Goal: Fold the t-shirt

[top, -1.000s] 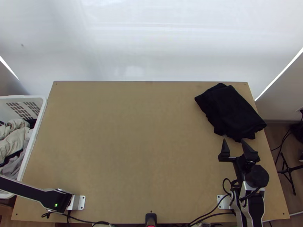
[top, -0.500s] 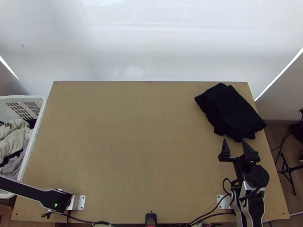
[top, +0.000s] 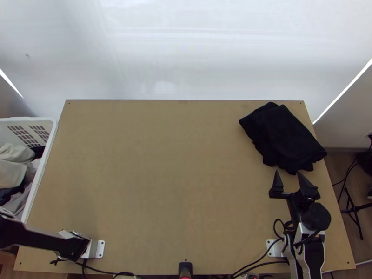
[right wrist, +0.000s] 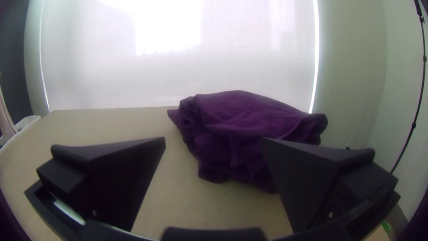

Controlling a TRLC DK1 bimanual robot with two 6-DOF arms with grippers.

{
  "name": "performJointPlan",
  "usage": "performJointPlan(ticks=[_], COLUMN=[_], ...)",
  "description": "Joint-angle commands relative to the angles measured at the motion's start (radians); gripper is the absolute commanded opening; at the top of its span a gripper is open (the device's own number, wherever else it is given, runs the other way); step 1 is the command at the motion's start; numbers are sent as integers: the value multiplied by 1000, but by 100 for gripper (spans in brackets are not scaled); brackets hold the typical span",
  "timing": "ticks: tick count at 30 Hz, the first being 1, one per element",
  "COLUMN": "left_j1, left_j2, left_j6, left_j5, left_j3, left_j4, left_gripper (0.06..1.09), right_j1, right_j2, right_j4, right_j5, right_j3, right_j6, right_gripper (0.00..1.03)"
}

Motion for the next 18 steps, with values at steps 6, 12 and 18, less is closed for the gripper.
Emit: performJointPlan(ticks=[6, 12, 18], left_j1=[-656, -1212, -1669], left_j2=[-369, -352, -302], left_j6=[-225, -283, -297], left_j5=[-62, -372, -581], left_j3=[-61, -81, -236], left_j4=[-101, -43, 46], left_gripper=[9, 9, 9], right_j1=[-12, -15, -14], right_j2=[1, 1, 1], right_j4=[2, 0, 0], right_j5=[0, 0, 0], right_j3=[0, 0, 0], right_j6=[0, 1, 6], right_gripper=[99, 99, 99])
